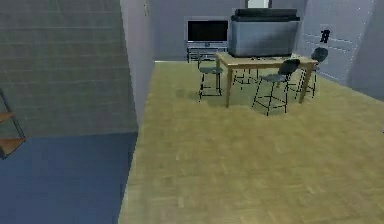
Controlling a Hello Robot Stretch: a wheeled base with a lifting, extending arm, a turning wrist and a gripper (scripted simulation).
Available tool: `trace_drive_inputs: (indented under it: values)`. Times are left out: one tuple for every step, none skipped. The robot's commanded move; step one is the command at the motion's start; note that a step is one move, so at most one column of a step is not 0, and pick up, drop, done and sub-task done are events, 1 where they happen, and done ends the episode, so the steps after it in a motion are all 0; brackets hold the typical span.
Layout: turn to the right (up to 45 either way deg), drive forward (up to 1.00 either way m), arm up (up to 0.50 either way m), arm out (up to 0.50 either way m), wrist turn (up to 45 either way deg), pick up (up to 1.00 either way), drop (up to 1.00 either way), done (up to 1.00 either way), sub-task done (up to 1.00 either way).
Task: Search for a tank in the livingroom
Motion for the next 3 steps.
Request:
trace_drive_inputs:
  values:
    - [12.0, 0.0, 0.0, 0.0, 0.0, 0.0, 0.0, 0.0, 0.0]
    - [0.0, 0.1, 0.0, 0.0, 0.0, 0.0, 0.0, 0.0, 0.0]
    - [-3.0, 0.0, 0.0, 0.0, 0.0, 0.0, 0.0, 0.0, 0.0]
